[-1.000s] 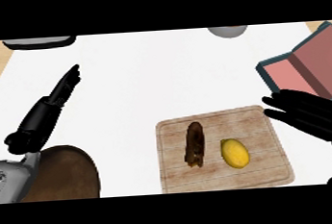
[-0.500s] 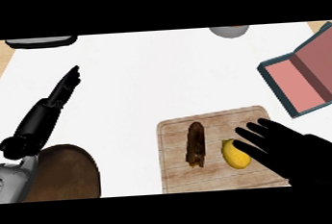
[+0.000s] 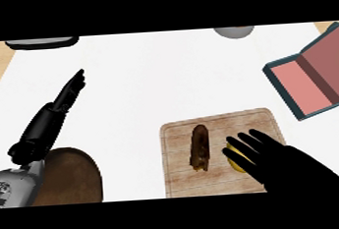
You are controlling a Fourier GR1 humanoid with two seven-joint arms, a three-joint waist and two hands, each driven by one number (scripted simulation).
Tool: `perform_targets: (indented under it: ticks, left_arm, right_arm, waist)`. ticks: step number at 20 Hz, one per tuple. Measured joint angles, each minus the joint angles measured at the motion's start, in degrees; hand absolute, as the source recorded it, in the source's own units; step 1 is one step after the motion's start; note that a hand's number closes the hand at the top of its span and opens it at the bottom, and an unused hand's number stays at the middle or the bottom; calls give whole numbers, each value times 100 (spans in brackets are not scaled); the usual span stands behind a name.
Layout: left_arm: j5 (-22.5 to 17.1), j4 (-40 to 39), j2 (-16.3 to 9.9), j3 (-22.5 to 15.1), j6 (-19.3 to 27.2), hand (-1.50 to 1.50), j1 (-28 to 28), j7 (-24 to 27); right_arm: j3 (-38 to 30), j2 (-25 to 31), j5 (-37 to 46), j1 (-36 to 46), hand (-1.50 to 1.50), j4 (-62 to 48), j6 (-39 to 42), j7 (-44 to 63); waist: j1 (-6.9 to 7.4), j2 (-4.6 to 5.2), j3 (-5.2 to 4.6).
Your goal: Pick the lemon from the cutting board and place it in the cardboard box
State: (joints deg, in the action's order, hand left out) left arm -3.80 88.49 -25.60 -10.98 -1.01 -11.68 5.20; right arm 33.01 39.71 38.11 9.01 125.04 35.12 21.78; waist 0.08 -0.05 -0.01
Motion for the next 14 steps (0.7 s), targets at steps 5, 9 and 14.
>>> perform_targets:
  ticks: [5, 9, 14]
  left_arm:
    - [139, -154, 140, 185, -202, 0, -66, 57]
    - [269, -143, 257, 305, -301, 0, -48, 28]
    - [328, -28, 356, 457, -466, 0, -96, -131]
  right_arm:
    - [148, -390, 681, -70, -150, -262, -87, -82]
    - [191, -608, 1106, -134, -150, -535, -179, -301]
    - [210, -914, 1591, -53, -150, -1038, -217, -438]
  waist:
    - [-8, 3, 1]
    - [-6, 2, 1]
    - [0, 3, 2]
